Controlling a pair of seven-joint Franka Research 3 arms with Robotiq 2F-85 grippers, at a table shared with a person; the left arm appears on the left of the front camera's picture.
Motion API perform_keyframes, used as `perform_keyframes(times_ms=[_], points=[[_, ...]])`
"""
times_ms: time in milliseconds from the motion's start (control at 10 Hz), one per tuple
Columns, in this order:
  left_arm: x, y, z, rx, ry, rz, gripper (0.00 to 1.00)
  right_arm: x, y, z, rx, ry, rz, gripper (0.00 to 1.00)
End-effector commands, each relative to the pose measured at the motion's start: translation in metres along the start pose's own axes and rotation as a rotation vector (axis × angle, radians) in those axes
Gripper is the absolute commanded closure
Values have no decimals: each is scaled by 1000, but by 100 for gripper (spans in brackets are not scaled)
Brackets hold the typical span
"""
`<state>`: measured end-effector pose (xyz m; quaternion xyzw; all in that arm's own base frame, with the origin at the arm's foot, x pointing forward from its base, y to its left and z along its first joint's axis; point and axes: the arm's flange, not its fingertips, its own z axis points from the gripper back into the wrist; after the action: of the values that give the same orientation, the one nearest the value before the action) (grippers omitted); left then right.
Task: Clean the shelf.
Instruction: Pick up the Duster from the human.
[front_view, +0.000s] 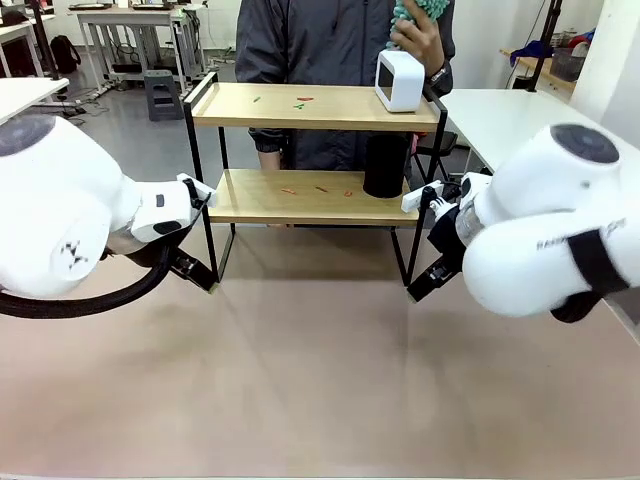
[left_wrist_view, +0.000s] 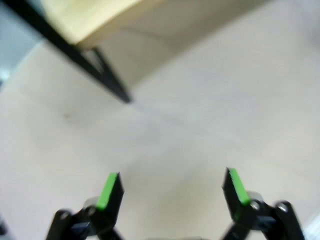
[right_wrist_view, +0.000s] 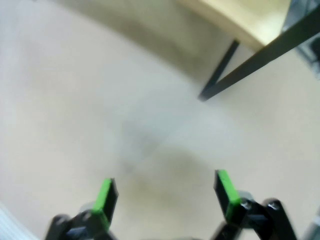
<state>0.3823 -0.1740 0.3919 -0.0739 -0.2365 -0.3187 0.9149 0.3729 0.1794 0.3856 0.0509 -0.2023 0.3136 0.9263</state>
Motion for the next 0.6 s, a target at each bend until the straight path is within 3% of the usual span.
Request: perform_keyframes(times_ms=[0,200,300,400,500], points=[[-29,23,101,-215,13,67,0,-34,-14,131,154,-85,-208,0],[-86,85,175,-407,-122,280,0,-134,-57,241,351,-442,-475,0],[-120,123,198,-524,-248,367,0,-188,-74,268,432,-597,-558,0],[-152,165,210,-628,-451,499,0,-235,-98,272,488,-691,-669,0],[-179,200,207,-706,-575,590,0,-270,-123,257,540,-728,-791,0]])
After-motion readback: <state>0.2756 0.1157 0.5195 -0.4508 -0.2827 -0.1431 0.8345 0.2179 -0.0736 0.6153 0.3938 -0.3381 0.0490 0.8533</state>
